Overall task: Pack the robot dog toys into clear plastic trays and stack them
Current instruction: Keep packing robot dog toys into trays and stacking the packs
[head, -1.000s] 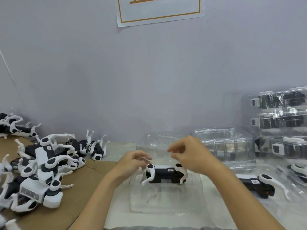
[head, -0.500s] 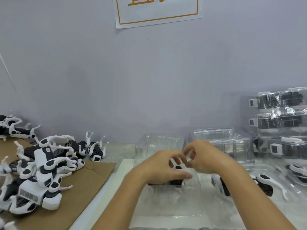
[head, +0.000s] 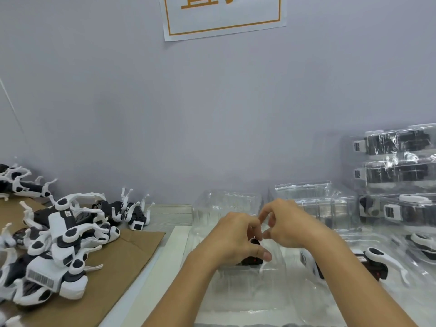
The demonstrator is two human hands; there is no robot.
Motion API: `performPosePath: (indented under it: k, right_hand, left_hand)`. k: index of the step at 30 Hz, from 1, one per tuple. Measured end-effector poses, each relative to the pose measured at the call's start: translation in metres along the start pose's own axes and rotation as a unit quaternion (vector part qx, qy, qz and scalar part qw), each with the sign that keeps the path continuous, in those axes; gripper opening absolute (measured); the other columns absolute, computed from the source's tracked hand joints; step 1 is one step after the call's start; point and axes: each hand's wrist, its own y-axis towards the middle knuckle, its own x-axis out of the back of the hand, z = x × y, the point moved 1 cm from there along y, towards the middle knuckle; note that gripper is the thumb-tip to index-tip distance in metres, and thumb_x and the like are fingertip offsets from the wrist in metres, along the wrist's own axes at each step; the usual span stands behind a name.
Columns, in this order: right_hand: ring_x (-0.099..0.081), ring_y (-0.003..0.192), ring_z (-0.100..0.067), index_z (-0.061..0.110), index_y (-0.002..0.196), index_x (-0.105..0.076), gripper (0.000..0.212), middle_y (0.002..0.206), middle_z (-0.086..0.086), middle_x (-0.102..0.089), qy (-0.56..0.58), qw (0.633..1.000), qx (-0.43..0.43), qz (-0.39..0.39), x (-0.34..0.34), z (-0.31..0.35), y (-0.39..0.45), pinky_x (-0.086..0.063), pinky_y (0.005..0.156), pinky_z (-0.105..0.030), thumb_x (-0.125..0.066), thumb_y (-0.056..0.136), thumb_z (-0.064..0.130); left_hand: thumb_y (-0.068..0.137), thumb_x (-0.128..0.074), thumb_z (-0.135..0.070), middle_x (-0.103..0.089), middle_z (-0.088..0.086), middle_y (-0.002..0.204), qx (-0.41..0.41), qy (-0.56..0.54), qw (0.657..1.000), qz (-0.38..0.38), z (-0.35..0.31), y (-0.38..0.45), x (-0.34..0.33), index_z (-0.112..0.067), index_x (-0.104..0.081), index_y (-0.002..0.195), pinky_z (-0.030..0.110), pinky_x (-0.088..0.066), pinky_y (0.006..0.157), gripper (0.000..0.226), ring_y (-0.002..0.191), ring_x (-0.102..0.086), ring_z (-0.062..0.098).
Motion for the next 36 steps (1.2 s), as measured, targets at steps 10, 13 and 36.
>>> performPosePath:
  k: [10,13,36]
  right_hand:
    - [-0.060,0.093,-0.015,0.036,0.097,-0.059,0.026,0.119,-0.001,-0.054,-0.009,1.000,-0.004,-0.015,-0.005,-0.001,0.005,-0.047,0.071,-0.024,-0.073,0.086,0.017]
    - [-0.060,0.092,-0.014,0.036,0.096,-0.058,0.027,0.118,-0.001,-0.054,-0.016,1.000,-0.001,-0.015,-0.005,-0.001,0.005,-0.047,0.069,-0.023,-0.072,0.086,0.016]
    - [-0.057,0.105,-0.012,0.035,0.114,-0.066,0.030,0.107,0.012,-0.053,-0.011,0.997,0.063,-0.033,-0.004,0.017,-0.001,-0.048,0.096,-0.033,-0.068,0.089,0.019]
  left_hand:
    - [0.067,-0.090,-0.042,-0.065,-0.014,0.074,0.015,0.024,0.997,-0.073,-0.001,0.001,0.002,-0.023,-0.076,0.083,0.022,-0.049,0.070,0.028,0.080,-0.062,0.005]
    - [0.070,-0.090,-0.033,-0.063,-0.015,0.070,0.002,-0.002,0.999,-0.035,0.001,0.001,0.003,-0.019,-0.075,0.080,0.019,-0.046,0.066,0.023,0.074,-0.063,0.006]
    - [0.087,-0.067,-0.051,-0.068,-0.016,0.086,0.130,0.019,0.990,-0.044,0.062,-0.013,0.027,-0.033,-0.074,0.086,0.023,-0.044,0.071,0.019,0.083,-0.059,-0.005]
